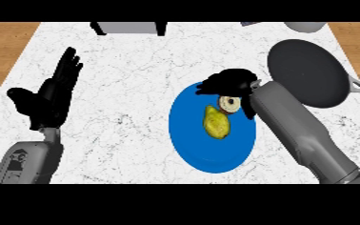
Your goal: Pick the cupcake from the plate and place it in the pan
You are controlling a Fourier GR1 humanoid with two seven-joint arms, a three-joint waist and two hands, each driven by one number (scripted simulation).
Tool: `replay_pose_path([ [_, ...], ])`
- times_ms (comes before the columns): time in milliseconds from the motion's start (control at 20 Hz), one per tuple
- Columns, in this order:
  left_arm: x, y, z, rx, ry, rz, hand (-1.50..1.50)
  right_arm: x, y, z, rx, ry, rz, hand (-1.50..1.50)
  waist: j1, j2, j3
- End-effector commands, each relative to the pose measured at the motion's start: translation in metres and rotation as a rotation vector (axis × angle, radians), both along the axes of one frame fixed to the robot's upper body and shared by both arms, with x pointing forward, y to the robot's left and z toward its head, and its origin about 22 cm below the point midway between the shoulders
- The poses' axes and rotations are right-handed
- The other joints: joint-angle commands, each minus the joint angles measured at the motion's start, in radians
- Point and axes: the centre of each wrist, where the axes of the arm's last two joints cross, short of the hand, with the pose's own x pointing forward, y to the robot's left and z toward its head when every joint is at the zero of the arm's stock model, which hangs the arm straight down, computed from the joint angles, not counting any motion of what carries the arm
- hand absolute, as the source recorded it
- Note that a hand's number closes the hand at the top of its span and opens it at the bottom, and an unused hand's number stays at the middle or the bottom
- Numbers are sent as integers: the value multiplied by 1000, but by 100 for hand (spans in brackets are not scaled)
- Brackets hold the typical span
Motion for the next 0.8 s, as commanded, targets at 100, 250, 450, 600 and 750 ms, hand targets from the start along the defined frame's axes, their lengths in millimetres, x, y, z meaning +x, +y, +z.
replay_pose_path([
  [100, -14, -8, -5, -5, -7, -5, 0, 9, -11, -11, -29, 42, -4, -150, 6, 1, 0],
  [250, 1, -4, -4, 12, -1, 5, 0, -10, 0, -18, -28, 63, 151, 150, -8, -2, 0],
  [450, -3, -1, -4, 17, -18, -9, 0, -9, 16, -42, 28, 30, 141, 150, 5, 2, 0],
  [600, -2, -1, 20, -6, 6, -5, 0, 2, 6, -19, 2, 28, 151, 150, 1, -1, 0],
  [750, -13, 2, -13, 3, 21, 48, 0, -18, 3, -43, 58, 68, -255, 150, -47, -17, -2],
])
